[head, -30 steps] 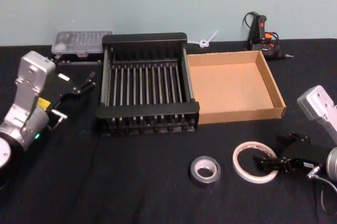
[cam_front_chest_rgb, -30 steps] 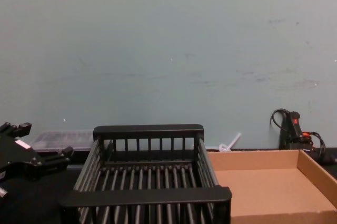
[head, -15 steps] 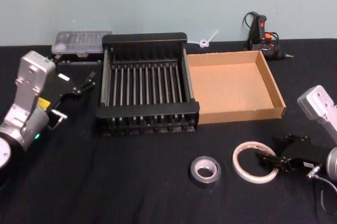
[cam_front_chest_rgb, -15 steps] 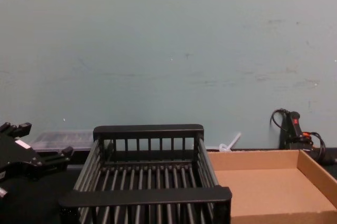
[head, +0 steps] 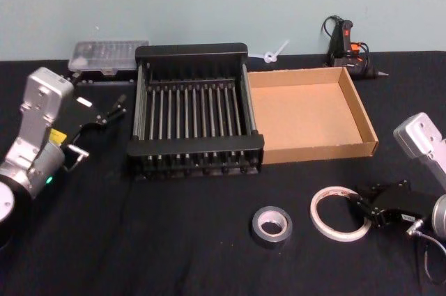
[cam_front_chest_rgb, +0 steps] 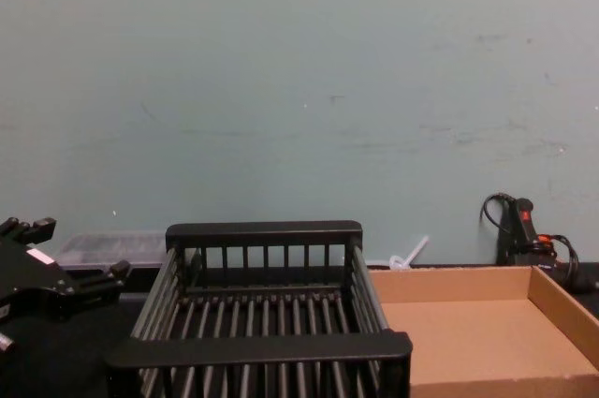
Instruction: Pick up the white tape and place it into the black box , Pick up the silver tape and place it into the brown box.
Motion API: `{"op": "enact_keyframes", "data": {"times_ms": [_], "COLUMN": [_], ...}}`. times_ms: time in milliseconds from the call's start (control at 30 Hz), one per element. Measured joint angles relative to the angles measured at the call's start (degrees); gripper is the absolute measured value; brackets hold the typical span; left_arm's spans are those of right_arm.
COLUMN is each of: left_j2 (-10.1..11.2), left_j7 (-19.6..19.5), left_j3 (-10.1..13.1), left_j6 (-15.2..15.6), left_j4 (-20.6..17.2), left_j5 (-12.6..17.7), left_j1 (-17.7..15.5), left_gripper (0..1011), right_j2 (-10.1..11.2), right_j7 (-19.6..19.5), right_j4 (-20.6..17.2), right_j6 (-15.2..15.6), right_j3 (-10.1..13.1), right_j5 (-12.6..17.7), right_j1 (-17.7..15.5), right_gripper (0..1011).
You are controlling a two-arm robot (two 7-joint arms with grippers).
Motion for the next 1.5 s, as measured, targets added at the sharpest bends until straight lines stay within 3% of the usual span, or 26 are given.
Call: {"op": "enact_keyframes", "data": {"times_ms": [100, 233, 767, 1200, 1500], "left_j2": [0.0, 0.0, 0.0, 0.0, 0.0], "left_j7": [0.0, 0.0, 0.0, 0.0, 0.0], "left_j3": [0.0, 0.0, 0.0, 0.0, 0.0], "left_j6": [0.0, 0.0, 0.0, 0.0, 0.0], "left_j4": [0.0, 0.0, 0.0, 0.0, 0.0], "left_j5": [0.0, 0.0, 0.0, 0.0, 0.0], "left_j1": [0.0, 0.0, 0.0, 0.0, 0.0], "left_gripper": [1001, 1001, 1001, 1001, 1001], "right_j2": [0.0, 0.0, -0.1, -1.1, -2.5], "right_j7": [0.0, 0.0, 0.0, -0.9, -2.3], "right_j4": [0.0, 0.0, 0.0, -2.5, -2.8], "right_j6": [0.0, 0.0, -0.1, -2.6, -3.4], "right_j3": [0.0, 0.0, 0.1, 4.2, 3.2], "right_j5": [0.0, 0.0, 0.0, 4.0, 3.7], "right_j1": [0.0, 0.0, 0.0, -1.2, 2.0], "right_gripper": [126, 90, 90, 90, 90]}}
